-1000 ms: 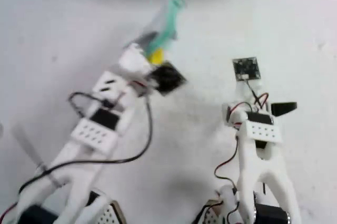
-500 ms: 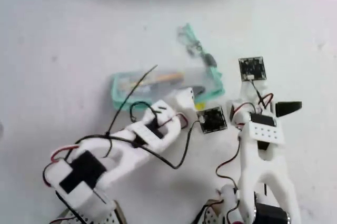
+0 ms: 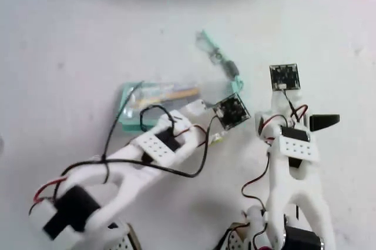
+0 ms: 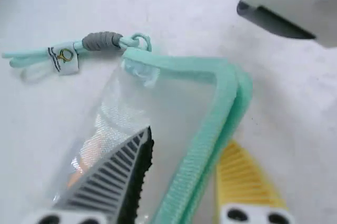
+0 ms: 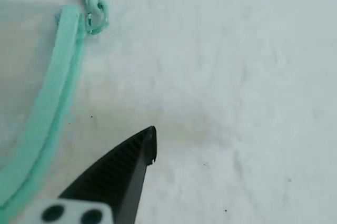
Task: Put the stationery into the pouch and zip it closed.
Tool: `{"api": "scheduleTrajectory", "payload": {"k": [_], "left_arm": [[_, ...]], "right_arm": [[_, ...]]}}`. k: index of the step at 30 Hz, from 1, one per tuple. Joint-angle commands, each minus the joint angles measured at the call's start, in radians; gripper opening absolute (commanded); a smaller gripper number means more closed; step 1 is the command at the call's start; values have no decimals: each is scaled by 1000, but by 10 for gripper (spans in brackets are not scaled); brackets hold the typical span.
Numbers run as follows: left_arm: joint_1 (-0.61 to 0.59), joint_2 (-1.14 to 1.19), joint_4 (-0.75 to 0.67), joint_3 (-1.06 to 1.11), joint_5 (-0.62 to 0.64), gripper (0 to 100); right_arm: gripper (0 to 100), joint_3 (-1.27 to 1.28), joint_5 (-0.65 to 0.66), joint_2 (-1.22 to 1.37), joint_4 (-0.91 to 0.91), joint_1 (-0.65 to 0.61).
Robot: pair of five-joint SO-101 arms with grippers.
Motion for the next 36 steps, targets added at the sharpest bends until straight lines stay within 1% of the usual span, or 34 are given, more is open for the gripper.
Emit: {"api": "scheduleTrajectory", "payload": {"k": [1, 3, 5, 9, 12, 15, 18, 20, 22, 24, 27, 28, 30, 32, 36], "left_arm": [[7, -148, 213, -40, 17, 215], [41, -193, 301, -40, 15, 229], [64, -216, 350, -40, 15, 238], [67, -208, 358, -40, 37, 299], [67, -194, 399, -54, 104, 306], [62, -203, 537, -137, 112, 301], [19, -251, 713, -270, 115, 300], [-28, -300, 838, -359, 123, 284], [-96, -358, 956, -434, 141, 234], [-182, -415, 1054, -494, 147, 164], [-331, -495, 1177, -562, 143, 32], [-389, -519, 1209, -575, 141, 14], [-501, -562, 1264, -600, 141, 46], [-598, -601, 1298, -617, 141, 49], [-725, -673, 1303, -611, 141, 49]], "right_arm": [[643, -6, -6, -21, -15, 7], [643, -6, -6, -21, -15, 7], [643, -6, -6, -21, -15, 7], [643, -5, -6, -19, -13, 7], [643, 5, -5, -19, -15, 7], [643, 6, -5, -19, -15, 8], [643, 6, -5, -19, -15, 12], [643, 8, -5, -19, -16, 8], [643, 11, -5, -21, -16, 5], [643, 11, -5, -21, -16, -13], [643, 12, 3, -25, -8, -59], [643, 12, 3, -22, -7, -71], [643, 40, 3, -22, -13, -90], [643, 54, 3, -25, -13, -91], [643, 34, 5, -25, 4, -87]]}}
